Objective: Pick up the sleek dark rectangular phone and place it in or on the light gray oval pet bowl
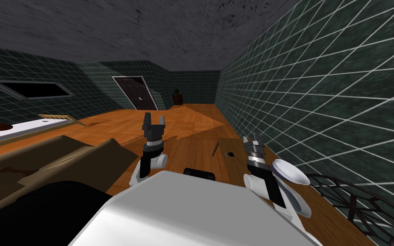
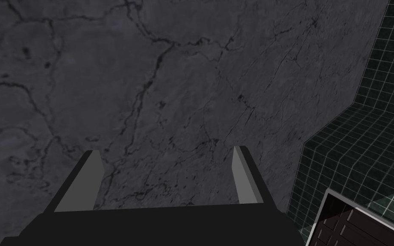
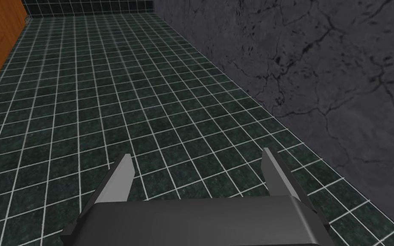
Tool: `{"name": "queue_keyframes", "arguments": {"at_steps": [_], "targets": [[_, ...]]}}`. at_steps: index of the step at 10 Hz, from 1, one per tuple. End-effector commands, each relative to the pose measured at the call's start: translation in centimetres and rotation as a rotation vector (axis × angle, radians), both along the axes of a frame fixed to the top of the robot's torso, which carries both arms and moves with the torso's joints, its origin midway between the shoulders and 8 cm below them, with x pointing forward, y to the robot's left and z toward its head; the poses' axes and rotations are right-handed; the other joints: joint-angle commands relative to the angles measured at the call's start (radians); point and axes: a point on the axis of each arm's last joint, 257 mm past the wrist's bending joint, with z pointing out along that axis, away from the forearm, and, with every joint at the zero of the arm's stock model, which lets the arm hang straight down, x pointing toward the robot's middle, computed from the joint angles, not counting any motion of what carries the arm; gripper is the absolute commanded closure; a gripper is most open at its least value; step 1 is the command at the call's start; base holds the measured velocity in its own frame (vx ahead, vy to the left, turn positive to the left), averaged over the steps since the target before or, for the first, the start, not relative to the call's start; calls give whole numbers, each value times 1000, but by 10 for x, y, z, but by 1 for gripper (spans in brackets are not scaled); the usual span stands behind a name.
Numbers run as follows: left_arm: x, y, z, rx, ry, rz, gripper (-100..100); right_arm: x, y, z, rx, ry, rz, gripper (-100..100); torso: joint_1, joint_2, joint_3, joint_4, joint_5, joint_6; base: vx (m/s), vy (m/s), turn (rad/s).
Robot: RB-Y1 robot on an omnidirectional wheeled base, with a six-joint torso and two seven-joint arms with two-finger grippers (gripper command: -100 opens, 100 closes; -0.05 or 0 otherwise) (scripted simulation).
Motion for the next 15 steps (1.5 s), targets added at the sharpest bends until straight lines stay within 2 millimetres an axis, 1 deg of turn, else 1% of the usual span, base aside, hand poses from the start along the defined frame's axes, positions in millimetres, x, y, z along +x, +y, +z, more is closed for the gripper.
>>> {"name": "queue_keyframes", "arguments": {"at_steps": [1, 2, 3, 5, 6, 8, 9, 11, 12, 14, 15], "targets": [[0, 0, 0, 0, 0, 0, 0, 2, -8, -8, 36, 25, 15, -100, 0, 0, 0, 0, 0, 0, 15, 44, -64], [0, 0, 0, 0, 0, 0, 0, 2, -8, -8, 61, 22, 26, -100, 0, 0, 0, 0, 0, 0, 15, 38, -30], [0, 0, 0, 0, 0, 0, 0, 4, -16, -16, 82, 47, 30, -100, 0, 0, 0, 0, 0, 0, 22, 49, -61], [0, 0, 0, 0, 0, 0, 0, 4, -16, -16, 123, 41, 48, -100, 1, 0, 0, 0, 0, 0, 10, 32, -18], [0, 0, 0, 0, 0, 0, 0, 6, -24, -24, 152, 66, 52, -100, -1, 0, 0, 0, 0, 0, 13, 42, -55], [0, 0, 0, 0, 0, 0, 0, 6, -24, -24, 187, 61, 66, -100, 0, 0, 0, 0, 0, 0, 11, 28, -28], [0, 0, 0, 0, 0, 0, 0, 7, -34, -32, 222, 85, 68, -100, -1, 0, 0, 0, 0, 0, 16, 32, -55], [0, 0, 0, 0, 0, 0, 0, 7, -34, -32, 257, 80, 81, -100, 0, 0, 0, 0, 0, 0, 12, 29, -29], [0, 0, 0, 0, 0, 0, 0, 8, -44, -41, 291, 104, 79, -100, -1, 0, 0, 0, 0, 0, 12, 46, -82], [0, 0, 0, 0, 0, 0, 0, 8, -44, -41, 332, 98, 95, -100, 1, 0, 0, 0, 0, 0, 12, 35, -18], [0, 0, 0, 0, 0, 0, 0, 9, -54, -50, 366, 123, 88, -100, -1, 0, 0, 0, 0, 0, 15, 24, -79]]}}
